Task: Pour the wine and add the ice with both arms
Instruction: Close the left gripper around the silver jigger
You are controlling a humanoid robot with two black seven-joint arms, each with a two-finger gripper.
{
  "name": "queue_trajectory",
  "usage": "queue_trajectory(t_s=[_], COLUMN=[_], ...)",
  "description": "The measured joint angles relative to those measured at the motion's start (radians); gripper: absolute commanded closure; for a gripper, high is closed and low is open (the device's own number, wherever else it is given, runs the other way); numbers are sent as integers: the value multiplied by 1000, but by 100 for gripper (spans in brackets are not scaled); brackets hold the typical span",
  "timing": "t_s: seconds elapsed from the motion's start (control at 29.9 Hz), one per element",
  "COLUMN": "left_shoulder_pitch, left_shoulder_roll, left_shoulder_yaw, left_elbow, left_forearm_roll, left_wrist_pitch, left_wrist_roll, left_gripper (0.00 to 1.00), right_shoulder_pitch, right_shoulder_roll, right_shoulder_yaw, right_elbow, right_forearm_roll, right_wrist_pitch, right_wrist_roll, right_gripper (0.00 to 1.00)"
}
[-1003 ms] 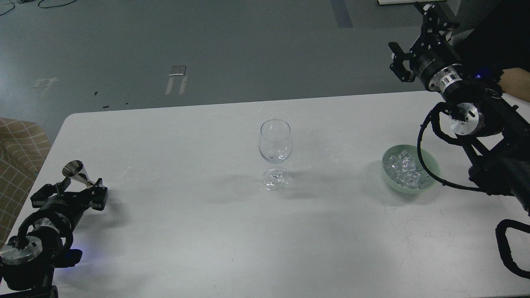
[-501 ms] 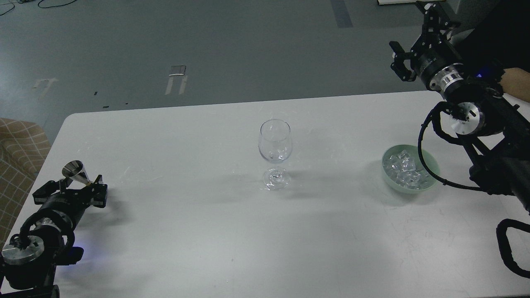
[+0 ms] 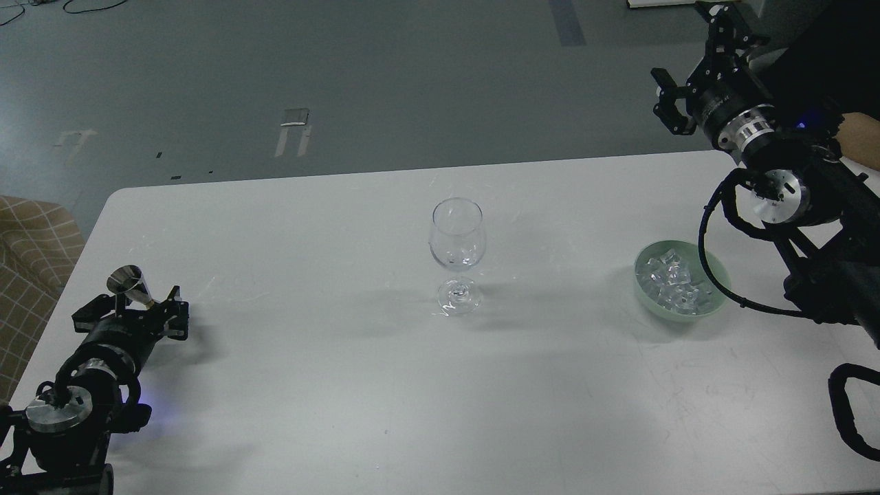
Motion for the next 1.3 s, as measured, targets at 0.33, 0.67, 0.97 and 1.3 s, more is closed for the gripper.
queue_trajectory(t_s=[0.33,0.67,0.97,1.3], left_shoulder_pitch=[-3,-8,-18,-41], left_shoulder_roll=[0,-2,-5,-5], left_shoulder_yaw=[0,2,7,8], left_elbow=[24,57,70,97], left_forearm_roll=[-2,0,0,-1], left_wrist_pitch=[-58,-71,-75,-86], left_wrist_roll=[-5,-4,-4,-5], left_gripper=[58,58,58,65], right_shoulder_pitch=[0,0,0,0], right_shoulder_roll=[1,1,1,1], right_shoulder_yaw=[0,0,0,0], right_elbow=[0,0,0,0], right_forearm_roll=[0,0,0,0], right_wrist_pitch=[0,1,0,0], right_wrist_roll=[0,0,0,0], right_gripper=[0,0,0,0])
